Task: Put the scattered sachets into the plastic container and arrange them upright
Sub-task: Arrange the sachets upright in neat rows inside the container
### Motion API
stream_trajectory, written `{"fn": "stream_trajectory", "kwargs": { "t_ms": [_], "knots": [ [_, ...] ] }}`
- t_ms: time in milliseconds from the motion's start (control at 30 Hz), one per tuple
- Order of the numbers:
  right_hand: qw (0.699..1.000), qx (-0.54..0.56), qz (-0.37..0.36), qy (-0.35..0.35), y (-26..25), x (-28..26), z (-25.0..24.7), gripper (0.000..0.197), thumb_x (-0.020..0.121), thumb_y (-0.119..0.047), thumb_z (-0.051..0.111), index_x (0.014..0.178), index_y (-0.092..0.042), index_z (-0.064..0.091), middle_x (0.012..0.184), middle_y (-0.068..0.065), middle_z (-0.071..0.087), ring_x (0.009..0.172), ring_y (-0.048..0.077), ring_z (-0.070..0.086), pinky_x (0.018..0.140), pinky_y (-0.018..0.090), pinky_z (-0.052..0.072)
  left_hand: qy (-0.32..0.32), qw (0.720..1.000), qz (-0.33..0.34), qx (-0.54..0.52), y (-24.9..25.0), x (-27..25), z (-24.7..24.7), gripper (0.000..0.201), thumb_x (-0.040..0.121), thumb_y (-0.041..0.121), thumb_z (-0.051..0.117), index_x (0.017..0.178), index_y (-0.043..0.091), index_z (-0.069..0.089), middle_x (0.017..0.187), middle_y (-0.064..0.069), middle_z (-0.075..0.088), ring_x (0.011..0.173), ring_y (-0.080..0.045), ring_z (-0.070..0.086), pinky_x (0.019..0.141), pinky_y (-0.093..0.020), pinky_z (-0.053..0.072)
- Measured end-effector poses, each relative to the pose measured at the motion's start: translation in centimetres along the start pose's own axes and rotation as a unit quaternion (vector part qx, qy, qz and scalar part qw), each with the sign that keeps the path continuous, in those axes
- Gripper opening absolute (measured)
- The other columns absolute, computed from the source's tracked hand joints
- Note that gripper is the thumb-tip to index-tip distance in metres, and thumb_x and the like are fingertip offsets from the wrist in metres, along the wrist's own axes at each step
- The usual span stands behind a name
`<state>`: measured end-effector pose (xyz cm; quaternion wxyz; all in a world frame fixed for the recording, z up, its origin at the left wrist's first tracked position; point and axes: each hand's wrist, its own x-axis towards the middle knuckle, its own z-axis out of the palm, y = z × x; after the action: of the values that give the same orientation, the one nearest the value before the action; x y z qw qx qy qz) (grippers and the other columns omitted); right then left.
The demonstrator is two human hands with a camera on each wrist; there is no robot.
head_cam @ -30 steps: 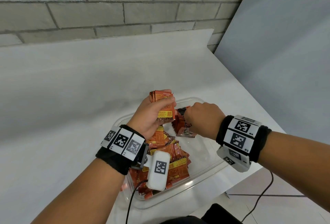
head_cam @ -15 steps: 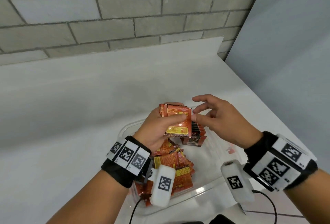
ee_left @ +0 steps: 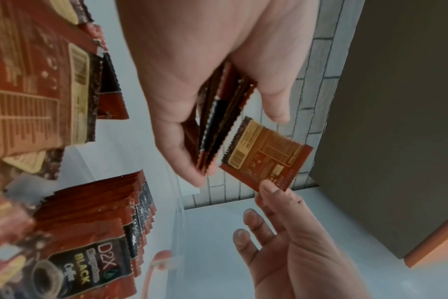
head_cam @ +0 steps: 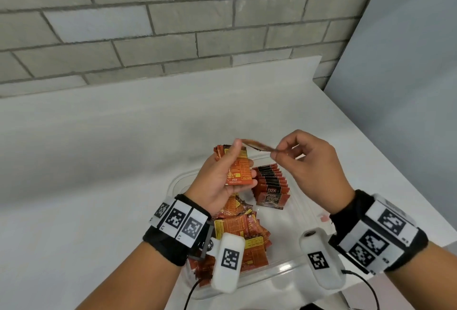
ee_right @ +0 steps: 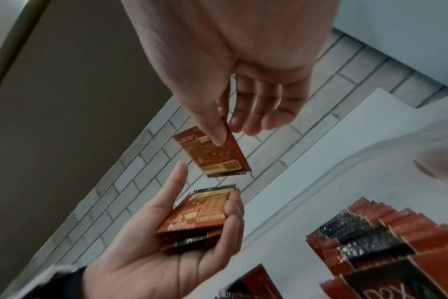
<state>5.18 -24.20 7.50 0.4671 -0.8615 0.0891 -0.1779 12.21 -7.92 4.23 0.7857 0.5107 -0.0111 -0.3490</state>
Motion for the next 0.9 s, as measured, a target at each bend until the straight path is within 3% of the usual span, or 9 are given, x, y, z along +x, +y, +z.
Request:
{"fn": "stream_trajectory", "kwargs": {
  "t_ms": [100, 167, 233, 367, 500, 600, 667, 800, 900],
  "knots": [
    [0.996, -0.053, -0.051, -0.059, 0.2, -0.6, 0.4, 0.025, 0.074, -0.006, 0.077, 0.071, -0.026, 0.062, 0.076, -0.008, 0.057, 0.069, 0.007, 0.051, 0.061, 0.012, 0.04, -0.002, 0.999, 0.007, -0.033, 0.1, -0.1, 0.0, 0.035, 0.078, 0.024, 0.066, 0.105, 0.002, 0.061, 0.09, -0.015, 0.068, 0.076, -0.023, 0.067, 0.07, -0.036, 0.059],
    [0.987, -0.075, -0.046, -0.133, 0.3, -0.7, 0.3, 0.026, 0.073, -0.008, 0.079, 0.075, -0.03, 0.064, 0.083, -0.009, 0.056, 0.072, 0.002, 0.05, 0.063, 0.011, 0.039, 0.016, 0.999, 0.017, -0.03, 0.3, 0.0, 0.0, 0.022, 0.083, 0.006, 0.061, 0.104, 0.0, 0.06, 0.094, -0.017, 0.068, 0.081, -0.025, 0.067, 0.067, -0.035, 0.058],
    [0.978, -0.085, -0.032, -0.186, 0.1, -0.6, -0.1, 0.022, 0.073, -0.015, 0.08, 0.084, -0.028, 0.067, 0.089, -0.008, 0.054, 0.075, 0.002, 0.049, 0.064, 0.011, 0.039, 0.029, 0.999, 0.025, -0.009, 0.4, 0.1, -0.1, 0.017, 0.086, -0.001, 0.056, 0.103, 0.0, 0.061, 0.095, -0.017, 0.066, 0.084, -0.025, 0.066, 0.069, -0.035, 0.057],
    [0.987, -0.082, -0.006, -0.14, -0.1, 0.2, -0.7, 0.024, 0.082, -0.026, 0.072, 0.097, -0.038, 0.059, 0.099, -0.011, 0.054, 0.083, 0.005, 0.053, 0.065, 0.01, 0.039, 0.021, 0.999, 0.027, 0.019, 0.4, 0.1, -0.1, 0.016, 0.086, -0.005, 0.056, 0.097, 0.004, 0.063, 0.09, -0.013, 0.069, 0.083, -0.024, 0.067, 0.076, -0.039, 0.055],
    [0.982, -0.108, 0.025, -0.155, -0.8, 1.0, -0.7, 0.036, 0.087, -0.03, 0.065, 0.121, -0.032, 0.054, 0.113, -0.01, 0.059, 0.089, 0.007, 0.059, 0.068, 0.015, 0.045, -0.012, 0.999, 0.027, 0.029, 0.2, 0.0, 0.3, 0.024, 0.084, -0.007, 0.058, 0.104, 0.005, 0.062, 0.094, -0.012, 0.07, 0.084, -0.024, 0.069, 0.079, -0.04, 0.055],
    [0.976, -0.054, 0.138, -0.162, -1.3, 1.0, -0.5, 0.04, 0.083, -0.035, 0.069, 0.116, -0.028, 0.048, 0.099, -0.007, 0.064, 0.08, 0.011, 0.065, 0.064, 0.024, 0.052, -0.012, 0.999, 0.05, 0.016, 0.2, -0.1, 0.7, 0.02, 0.085, -0.008, 0.057, 0.098, 0.006, 0.064, 0.09, -0.011, 0.071, 0.082, -0.023, 0.069, 0.072, -0.037, 0.056],
    [0.965, 0.01, 0.198, -0.17, -1.5, 0.6, -0.4, 0.038, 0.081, -0.027, 0.073, 0.108, -0.023, 0.048, 0.087, 0.0, 0.069, 0.074, 0.016, 0.068, 0.065, 0.032, 0.055, -0.01, 0.998, 0.06, 0.003, 0.3, 0.0, 0.7, 0.019, 0.085, -0.008, 0.056, 0.094, 0.006, 0.065, 0.091, -0.012, 0.071, 0.083, -0.024, 0.069, 0.074, -0.039, 0.056],
    [0.975, -0.012, 0.146, -0.166, -1.6, 0.5, -0.3, 0.031, 0.084, -0.01, 0.067, 0.099, -0.035, 0.056, 0.075, -0.002, 0.067, 0.065, 0.014, 0.063, 0.068, 0.037, 0.054, -0.03, 0.998, 0.05, 0.011, 0.6, -0.2, 0.2, 0.019, 0.079, -0.004, 0.062, 0.097, 0.004, 0.063, 0.09, -0.012, 0.07, 0.083, -0.024, 0.069, 0.079, -0.043, 0.056],
    [0.982, -0.029, 0.103, -0.155, -2.0, 0.8, -0.2, 0.039, 0.09, -0.005, 0.054, 0.099, -0.042, 0.062, 0.093, -0.001, 0.066, 0.073, 0.009, 0.059, 0.061, 0.025, 0.049, -0.053, 0.997, 0.035, 0.037, 0.8, -0.5, -0.2, 0.028, 0.078, -0.005, 0.063, 0.104, 0.005, 0.064, 0.095, -0.013, 0.071, 0.087, -0.026, 0.068, 0.079, -0.041, 0.056]
  ]
}}
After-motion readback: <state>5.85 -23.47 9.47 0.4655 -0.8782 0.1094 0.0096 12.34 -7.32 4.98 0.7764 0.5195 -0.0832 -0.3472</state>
